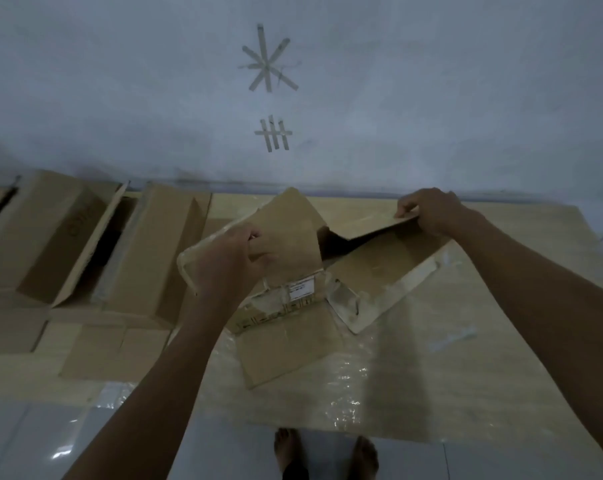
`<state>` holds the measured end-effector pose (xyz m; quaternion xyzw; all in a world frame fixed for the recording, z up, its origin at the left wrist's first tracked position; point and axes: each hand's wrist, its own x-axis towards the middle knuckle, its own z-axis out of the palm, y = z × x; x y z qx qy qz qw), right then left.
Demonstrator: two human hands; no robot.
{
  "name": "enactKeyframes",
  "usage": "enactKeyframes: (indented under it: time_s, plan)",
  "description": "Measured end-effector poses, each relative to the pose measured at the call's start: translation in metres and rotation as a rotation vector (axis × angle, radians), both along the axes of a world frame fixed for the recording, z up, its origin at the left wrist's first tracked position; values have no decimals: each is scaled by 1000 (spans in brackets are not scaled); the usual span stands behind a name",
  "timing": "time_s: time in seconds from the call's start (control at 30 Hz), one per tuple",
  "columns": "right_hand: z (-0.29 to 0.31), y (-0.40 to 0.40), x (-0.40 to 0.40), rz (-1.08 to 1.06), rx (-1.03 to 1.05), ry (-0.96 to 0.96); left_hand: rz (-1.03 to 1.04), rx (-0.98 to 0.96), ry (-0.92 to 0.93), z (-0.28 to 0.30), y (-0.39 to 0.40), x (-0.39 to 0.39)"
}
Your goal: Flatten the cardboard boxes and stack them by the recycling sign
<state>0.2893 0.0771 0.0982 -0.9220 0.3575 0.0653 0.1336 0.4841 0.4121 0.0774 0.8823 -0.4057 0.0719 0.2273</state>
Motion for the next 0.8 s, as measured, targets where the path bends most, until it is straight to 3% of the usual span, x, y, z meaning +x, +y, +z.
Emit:
enactKeyframes:
  time_s: [0.2,0.37,0.47,0.57,0.67,0.8]
  plan:
    - [-16,-2,-40,-83,-10,-118,196,111,59,-2,-10,12]
    - [-59,48,-45,-617,53,-697,202,246,225,3,-19,21]
    - [-69,86,-25,-1048,208,-1017,177,214,169,2,-18,24]
    - [-71,105,-1,-1304,429,-1178,150,170,125,4,-15,23]
    - [-69,121,20,-1380,664,-1187,151,110,132,7,-17,22]
    - [-50,145,46,-1275,915,-1223,74,143,91,13,-17,19]
